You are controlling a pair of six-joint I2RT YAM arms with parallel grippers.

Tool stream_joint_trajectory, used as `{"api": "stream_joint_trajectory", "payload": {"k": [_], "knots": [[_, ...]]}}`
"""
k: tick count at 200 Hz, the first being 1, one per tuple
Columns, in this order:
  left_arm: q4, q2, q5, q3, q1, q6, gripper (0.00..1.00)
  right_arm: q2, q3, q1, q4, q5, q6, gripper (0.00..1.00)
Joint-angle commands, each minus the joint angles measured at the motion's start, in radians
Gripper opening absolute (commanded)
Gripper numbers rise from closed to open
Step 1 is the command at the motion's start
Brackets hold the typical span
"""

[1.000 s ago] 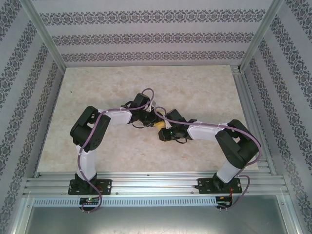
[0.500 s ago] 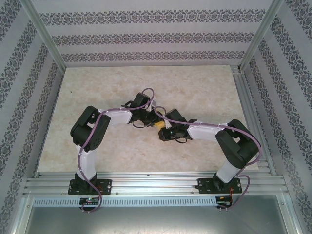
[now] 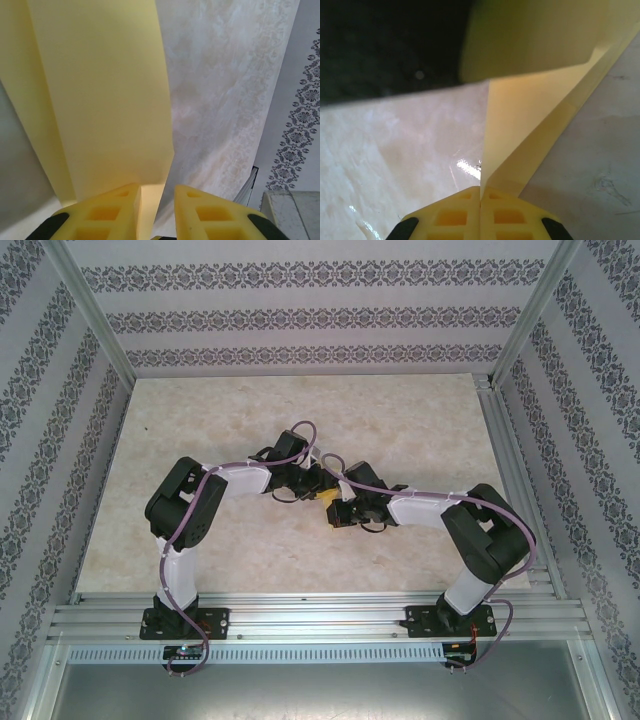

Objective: Fold a paper plane with a square sheet of paper (pick it up from the middle)
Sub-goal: Fold the wing for the fifth time at the center of the table.

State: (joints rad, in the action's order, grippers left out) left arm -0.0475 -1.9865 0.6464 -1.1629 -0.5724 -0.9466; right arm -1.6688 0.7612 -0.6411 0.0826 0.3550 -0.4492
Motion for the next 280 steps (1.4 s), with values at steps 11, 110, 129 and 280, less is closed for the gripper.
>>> {"api": "stream_joint_trajectory", "payload": {"k": [11, 110, 129, 280], "knots": [[0.016, -0.01, 0.017, -0.026, -0.011, 0.004, 0.28, -0.037, -0.034, 0.031, -0.103, 0.09, -0.028, 0.03], [0.03, -0.017, 0.019, -0.028, -0.011, 0.01, 0.28, -0.108, -0.11, 0.091, -0.298, 0.22, -0.128, 0.03], [0.036, -0.011, 0.032, -0.032, -0.011, 0.011, 0.29, -0.108, -0.126, 0.105, -0.352, 0.259, -0.158, 0.0], [0.017, -0.077, 0.001, -0.053, -0.011, 0.051, 0.23, -0.148, -0.183, 0.15, -0.487, 0.309, -0.249, 0.0]]}}
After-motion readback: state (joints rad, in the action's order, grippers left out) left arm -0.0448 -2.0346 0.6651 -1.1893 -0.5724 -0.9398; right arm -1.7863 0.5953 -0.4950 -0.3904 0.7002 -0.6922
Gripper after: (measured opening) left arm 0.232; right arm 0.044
